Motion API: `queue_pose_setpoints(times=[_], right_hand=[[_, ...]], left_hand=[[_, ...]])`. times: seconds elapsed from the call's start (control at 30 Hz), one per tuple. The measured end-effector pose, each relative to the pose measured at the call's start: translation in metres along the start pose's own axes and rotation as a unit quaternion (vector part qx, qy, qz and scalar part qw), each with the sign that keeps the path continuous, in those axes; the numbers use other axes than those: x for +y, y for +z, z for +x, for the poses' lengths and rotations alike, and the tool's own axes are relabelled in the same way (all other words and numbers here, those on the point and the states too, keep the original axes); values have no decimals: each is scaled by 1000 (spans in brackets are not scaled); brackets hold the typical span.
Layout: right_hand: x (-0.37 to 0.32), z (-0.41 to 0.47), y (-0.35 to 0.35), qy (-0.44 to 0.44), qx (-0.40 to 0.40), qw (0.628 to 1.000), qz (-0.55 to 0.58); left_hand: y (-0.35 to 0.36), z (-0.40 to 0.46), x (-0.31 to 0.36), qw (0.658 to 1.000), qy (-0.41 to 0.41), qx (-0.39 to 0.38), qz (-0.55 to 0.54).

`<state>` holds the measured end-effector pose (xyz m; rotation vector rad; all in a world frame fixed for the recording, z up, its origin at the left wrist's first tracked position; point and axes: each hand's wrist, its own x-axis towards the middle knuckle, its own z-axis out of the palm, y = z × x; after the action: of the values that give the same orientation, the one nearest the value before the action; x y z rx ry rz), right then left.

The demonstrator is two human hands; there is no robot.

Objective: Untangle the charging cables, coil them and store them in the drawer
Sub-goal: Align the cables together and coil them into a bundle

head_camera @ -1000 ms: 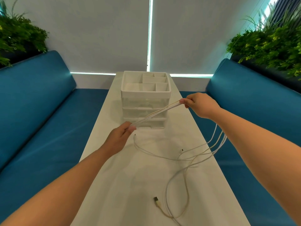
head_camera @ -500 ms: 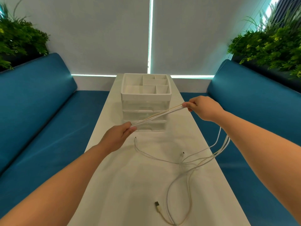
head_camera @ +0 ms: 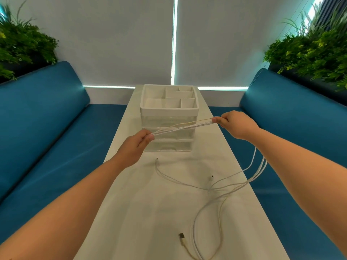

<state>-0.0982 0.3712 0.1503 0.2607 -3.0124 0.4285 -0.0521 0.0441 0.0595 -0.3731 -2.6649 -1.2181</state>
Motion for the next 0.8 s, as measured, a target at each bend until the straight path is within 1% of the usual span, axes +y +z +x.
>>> queue_pose_setpoints(times=[0.07, 0.13, 0.2, 0.3, 0.4, 0.47, 0.5, 0.53, 0.63, 0.67, 0.73, 0.8], right_hand=[[0, -1, -4, 0, 4, 1000, 6], [-4, 0, -7, -14, 4, 1000, 7], [-10, 1, -9, -29, 4, 1000, 10], [-17, 3, -14, -37, 15, 999, 17], [-16, 4, -23, -18, 47, 998, 41], [-15, 4, -29, -1, 57, 997, 43], [-15, 5, -30, 4, 57, 998, 36], [-16, 4, -31, 4, 55, 998, 29], [-23, 2, -28, -17, 37, 999, 10], [-25, 0, -26, -27, 34, 999, 1], [-25, -3, -22, -36, 31, 999, -13], [-23, -4, -20, -34, 33, 999, -14]], left_hand=[[6, -3, -6, 999, 0, -40, 36], [11, -6, -17, 992, -34, -83, 89], [14, -5, -26, 984, -66, -99, 133], [14, -1, -31, 983, -80, -75, 150], [13, -5, -23, 993, -33, -41, 101], [16, -11, -18, 995, -1, -53, 81], [19, -15, -17, 994, 5, -66, 92], [22, -18, -20, 989, 4, -78, 125], [28, -17, -34, 954, -28, -82, 288], [27, -14, -37, 948, -52, -68, 306], [21, -8, -36, 953, -89, -23, 289], [13, -5, -31, 961, -90, 19, 260]])
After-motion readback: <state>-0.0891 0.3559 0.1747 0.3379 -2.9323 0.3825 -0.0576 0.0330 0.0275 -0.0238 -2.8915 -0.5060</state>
